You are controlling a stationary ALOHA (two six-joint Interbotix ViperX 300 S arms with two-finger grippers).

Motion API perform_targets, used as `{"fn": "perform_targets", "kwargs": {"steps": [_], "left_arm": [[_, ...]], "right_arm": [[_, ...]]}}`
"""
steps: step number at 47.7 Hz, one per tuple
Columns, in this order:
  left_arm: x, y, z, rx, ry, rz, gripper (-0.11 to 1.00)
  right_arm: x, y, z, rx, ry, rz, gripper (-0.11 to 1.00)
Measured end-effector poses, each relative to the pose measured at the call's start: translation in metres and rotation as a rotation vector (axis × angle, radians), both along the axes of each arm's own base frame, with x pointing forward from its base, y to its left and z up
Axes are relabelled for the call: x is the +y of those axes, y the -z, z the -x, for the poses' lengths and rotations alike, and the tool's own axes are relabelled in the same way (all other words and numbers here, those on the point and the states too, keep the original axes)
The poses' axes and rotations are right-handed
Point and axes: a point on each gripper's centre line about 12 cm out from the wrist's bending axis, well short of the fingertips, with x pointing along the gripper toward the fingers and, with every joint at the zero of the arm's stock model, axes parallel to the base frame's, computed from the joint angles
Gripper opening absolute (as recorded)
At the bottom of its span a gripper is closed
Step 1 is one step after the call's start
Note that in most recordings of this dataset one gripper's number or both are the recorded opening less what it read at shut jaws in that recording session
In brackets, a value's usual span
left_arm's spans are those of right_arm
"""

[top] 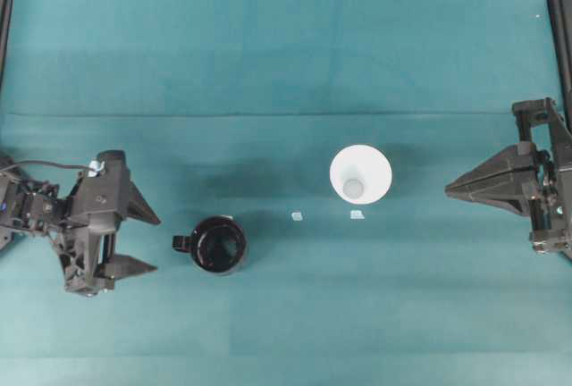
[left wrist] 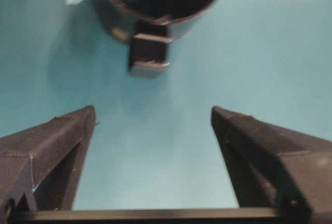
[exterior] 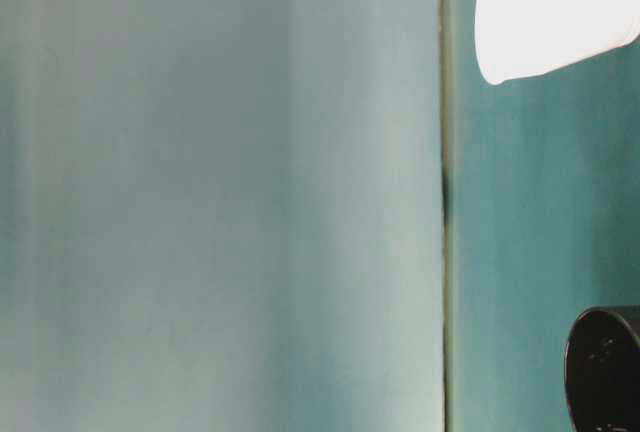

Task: Put the paper cup into the moved cup holder.
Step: 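Open the left gripper and align it around the holder handle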

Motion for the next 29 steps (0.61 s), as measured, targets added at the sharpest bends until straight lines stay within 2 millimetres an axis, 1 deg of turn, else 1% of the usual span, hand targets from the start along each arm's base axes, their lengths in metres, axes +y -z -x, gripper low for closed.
{"fn": "perform_targets", "kwargs": {"steps": [11, 29], "left_arm": [[0.000, 0.008, -0.002, -0.004, -0.001, 0.001, 0.91], [0.005, 0.003, -0.018, -0.053, -0.015, -0.004, 0.91]], "right_arm": [[0.000, 0.000, 0.000, 0.002, 0.000, -0.001, -0.04], [0.000, 0.000, 0.000, 0.002, 0.001, -0.001, -0.04]]}}
